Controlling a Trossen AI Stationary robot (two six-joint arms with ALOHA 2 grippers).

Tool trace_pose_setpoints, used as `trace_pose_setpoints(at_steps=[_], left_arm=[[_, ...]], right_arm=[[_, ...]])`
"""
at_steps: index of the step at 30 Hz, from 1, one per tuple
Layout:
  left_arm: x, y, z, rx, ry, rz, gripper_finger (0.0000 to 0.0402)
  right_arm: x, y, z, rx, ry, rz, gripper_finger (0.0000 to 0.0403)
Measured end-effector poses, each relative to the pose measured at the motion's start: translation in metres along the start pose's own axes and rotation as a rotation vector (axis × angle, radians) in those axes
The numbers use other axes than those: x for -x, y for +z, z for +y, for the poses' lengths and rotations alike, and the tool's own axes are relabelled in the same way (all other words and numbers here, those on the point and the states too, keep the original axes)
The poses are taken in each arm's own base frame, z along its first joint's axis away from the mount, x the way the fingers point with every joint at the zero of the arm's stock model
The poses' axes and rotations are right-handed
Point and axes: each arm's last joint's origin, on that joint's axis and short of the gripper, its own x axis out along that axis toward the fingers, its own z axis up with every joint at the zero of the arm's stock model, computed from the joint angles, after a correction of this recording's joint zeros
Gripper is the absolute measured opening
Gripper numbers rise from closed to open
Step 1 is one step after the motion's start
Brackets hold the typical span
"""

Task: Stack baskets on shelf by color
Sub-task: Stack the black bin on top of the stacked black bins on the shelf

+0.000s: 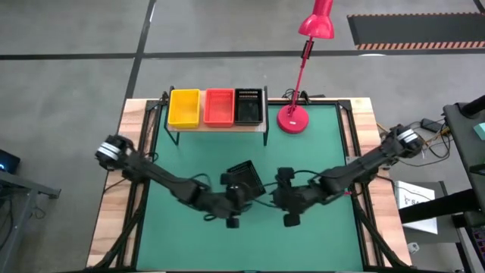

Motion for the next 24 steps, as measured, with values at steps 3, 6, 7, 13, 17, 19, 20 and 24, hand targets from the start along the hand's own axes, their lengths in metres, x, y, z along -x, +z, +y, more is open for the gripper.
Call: trace_pose_setpoints(at_steps=[3,6,7,13,17,19,20,24], left_arm=[[-0.019,0.001,0.000,0.014,0.006,0.092,0.0139],[-0.033,0.001,0.003,0.044,0.004,0.149,0.0139],[-0.036,0.000,0.004,0.054,0.007,0.162,0.0139],[-0.046,-0.011,0.014,0.119,0.022,0.215,0.0139],[-0.046,-0.016,0.013,0.146,-0.027,0.242,0.0139],[-0.046,-0.018,0.013,0.165,-0.033,0.241,0.0139],[-0.047,-0.020,0.013,0.172,-0.034,0.243,0.0139],[-0.047,-0.022,0.014,0.178,-0.032,0.238,0.0138]], right_arm=[[0.009,-0.008,0.007,0.008,0.005,-0.060,0.0100],[0.015,-0.016,0.009,-0.003,0.031,-0.127,0.0101],[0.016,-0.020,0.009,-0.005,0.037,-0.139,0.0102],[0.021,-0.039,0.005,-0.040,0.059,-0.220,0.0099],[0.021,-0.052,0.001,-0.054,0.053,-0.238,0.0096],[0.019,-0.057,0.000,-0.062,0.031,-0.246,0.0095],[0.019,-0.058,-0.001,-0.070,0.022,-0.259,0.0095],[0.019,-0.062,-0.002,-0.075,0.006,-0.262,0.0098]])
